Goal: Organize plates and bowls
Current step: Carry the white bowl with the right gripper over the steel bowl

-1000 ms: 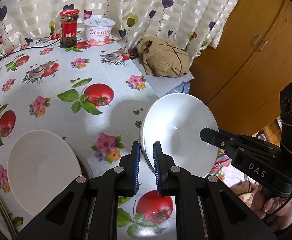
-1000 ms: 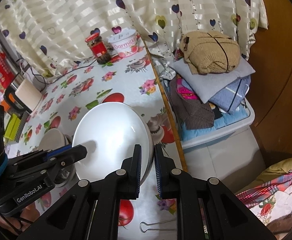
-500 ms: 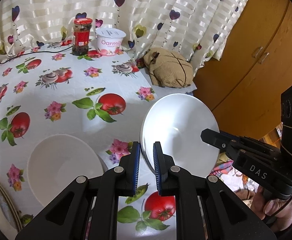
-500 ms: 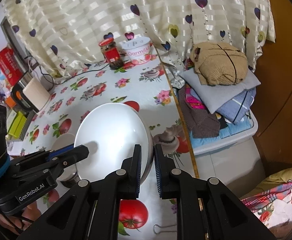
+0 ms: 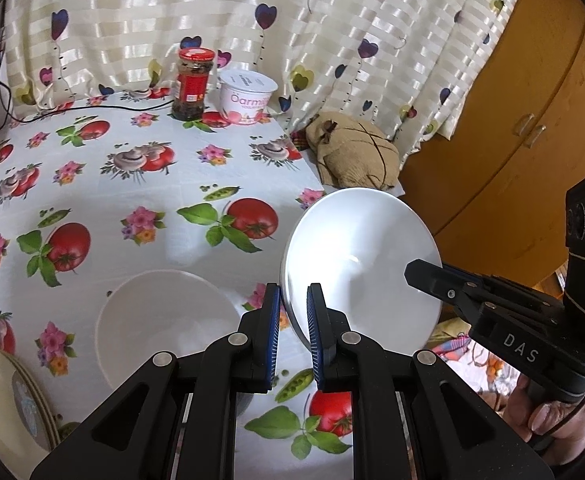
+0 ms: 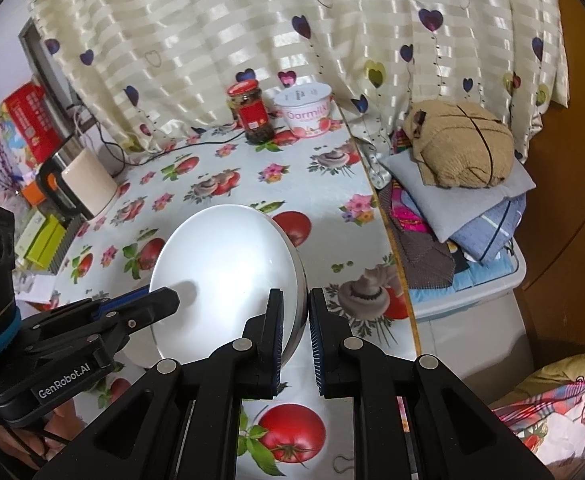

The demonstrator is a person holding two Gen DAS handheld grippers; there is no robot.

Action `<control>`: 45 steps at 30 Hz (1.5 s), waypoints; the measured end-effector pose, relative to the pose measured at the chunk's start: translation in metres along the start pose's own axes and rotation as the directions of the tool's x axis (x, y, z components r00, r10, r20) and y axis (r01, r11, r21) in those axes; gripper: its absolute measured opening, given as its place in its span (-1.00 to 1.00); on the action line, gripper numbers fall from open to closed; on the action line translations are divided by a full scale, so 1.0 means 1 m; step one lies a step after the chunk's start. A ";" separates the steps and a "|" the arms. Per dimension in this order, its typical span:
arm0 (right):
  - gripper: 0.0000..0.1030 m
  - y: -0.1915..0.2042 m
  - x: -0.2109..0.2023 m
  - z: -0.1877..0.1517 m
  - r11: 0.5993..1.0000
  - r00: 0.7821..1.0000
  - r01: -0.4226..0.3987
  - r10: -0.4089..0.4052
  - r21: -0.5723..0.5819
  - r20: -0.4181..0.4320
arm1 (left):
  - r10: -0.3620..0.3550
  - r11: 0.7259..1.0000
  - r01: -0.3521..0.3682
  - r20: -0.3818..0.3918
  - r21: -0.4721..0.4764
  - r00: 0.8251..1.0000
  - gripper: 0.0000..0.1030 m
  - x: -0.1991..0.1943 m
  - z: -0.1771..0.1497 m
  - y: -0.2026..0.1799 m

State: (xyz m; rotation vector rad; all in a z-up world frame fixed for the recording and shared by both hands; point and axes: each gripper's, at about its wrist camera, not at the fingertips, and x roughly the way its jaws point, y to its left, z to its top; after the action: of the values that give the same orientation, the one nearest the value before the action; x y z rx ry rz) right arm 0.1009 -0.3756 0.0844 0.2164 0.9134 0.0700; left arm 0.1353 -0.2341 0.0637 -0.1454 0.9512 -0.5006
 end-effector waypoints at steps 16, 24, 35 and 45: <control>-0.74 0.043 0.010 0.006 0.996 0.998 -0.056 0.055 -0.068 -0.014 | 0.056 0.997 -0.052 0.049 -0.062 0.997 -0.73 -0.033 -0.003 0.037; -0.74 0.065 0.019 0.005 0.991 0.996 -0.088 0.085 -0.098 -0.034 | 0.088 0.992 -0.083 0.053 -0.099 0.995 -0.73 -0.044 -0.011 0.056; -0.74 0.087 0.040 -0.004 0.984 0.988 -0.134 0.122 -0.122 -0.096 | 0.133 0.981 -0.128 0.019 -0.147 0.991 -0.73 -0.046 -0.024 0.079; -0.74 0.095 0.052 -0.008 0.981 0.983 -0.143 0.126 -0.131 -0.131 | 0.142 0.975 -0.143 -0.018 -0.172 0.990 -0.73 -0.040 -0.032 0.090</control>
State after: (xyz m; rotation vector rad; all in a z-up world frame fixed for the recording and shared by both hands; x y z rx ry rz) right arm 0.1291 -0.2741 0.0594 0.1438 1.0106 0.2745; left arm 0.1217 -0.1335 0.0445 -0.2304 1.0026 -0.2865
